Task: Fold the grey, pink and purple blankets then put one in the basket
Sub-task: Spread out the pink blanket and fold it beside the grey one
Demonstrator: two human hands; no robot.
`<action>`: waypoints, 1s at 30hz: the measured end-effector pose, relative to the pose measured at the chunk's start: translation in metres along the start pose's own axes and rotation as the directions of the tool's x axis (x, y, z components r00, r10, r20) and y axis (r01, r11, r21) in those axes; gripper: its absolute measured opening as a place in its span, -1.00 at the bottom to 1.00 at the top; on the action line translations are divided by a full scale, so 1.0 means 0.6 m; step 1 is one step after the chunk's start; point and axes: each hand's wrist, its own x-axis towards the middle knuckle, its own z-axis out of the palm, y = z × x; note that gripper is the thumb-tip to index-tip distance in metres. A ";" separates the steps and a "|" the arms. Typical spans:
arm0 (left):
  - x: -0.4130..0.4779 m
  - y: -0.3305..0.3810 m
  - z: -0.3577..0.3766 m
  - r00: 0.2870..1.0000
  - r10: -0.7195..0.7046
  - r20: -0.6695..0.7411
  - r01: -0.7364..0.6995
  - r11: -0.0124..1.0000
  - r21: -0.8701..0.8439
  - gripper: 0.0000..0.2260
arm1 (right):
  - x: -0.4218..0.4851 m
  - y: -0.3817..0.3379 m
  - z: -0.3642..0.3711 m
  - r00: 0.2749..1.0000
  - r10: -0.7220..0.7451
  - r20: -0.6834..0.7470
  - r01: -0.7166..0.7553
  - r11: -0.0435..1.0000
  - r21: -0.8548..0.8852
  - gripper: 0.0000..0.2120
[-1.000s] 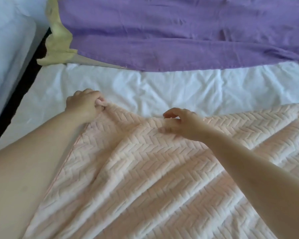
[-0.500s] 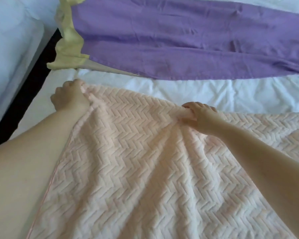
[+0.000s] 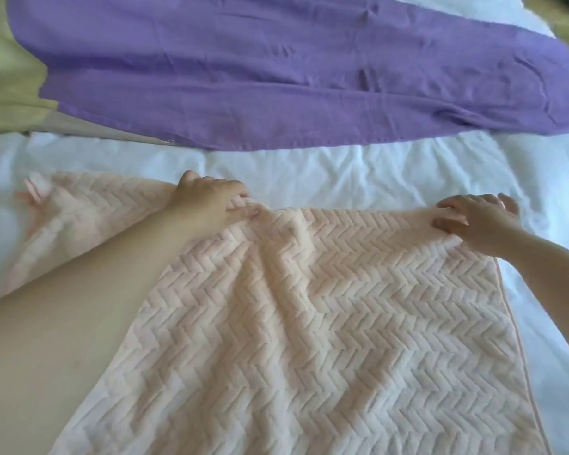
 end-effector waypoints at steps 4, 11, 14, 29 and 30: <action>0.025 -0.018 -0.027 0.916 0.176 -0.360 -0.128 0.980 0.155 -0.70 | 0.019 0.041 -0.019 0.933 -0.051 -0.356 0.049 0.999 -0.015 -0.72; 0.039 -0.004 0.000 0.920 -0.110 -0.376 0.179 0.972 0.154 -0.74 | 0.067 0.005 -0.011 0.891 0.097 -0.444 -0.063 0.994 0.091 -0.76; 0.019 0.040 0.033 0.933 -0.070 -0.352 0.114 0.988 0.105 -0.64 | 0.046 -0.011 0.026 0.889 0.249 -0.385 -0.135 0.945 0.298 -0.54; -0.113 0.256 0.114 0.999 0.035 -0.040 -0.034 0.998 0.047 -0.46 | -0.194 0.014 0.104 0.976 0.065 -0.207 0.008 0.942 0.334 -0.46; -0.139 0.278 0.124 0.997 0.081 -0.013 -0.080 0.995 0.058 -0.46 | -0.234 0.002 0.122 0.986 -0.044 -0.161 0.085 0.963 0.256 -0.47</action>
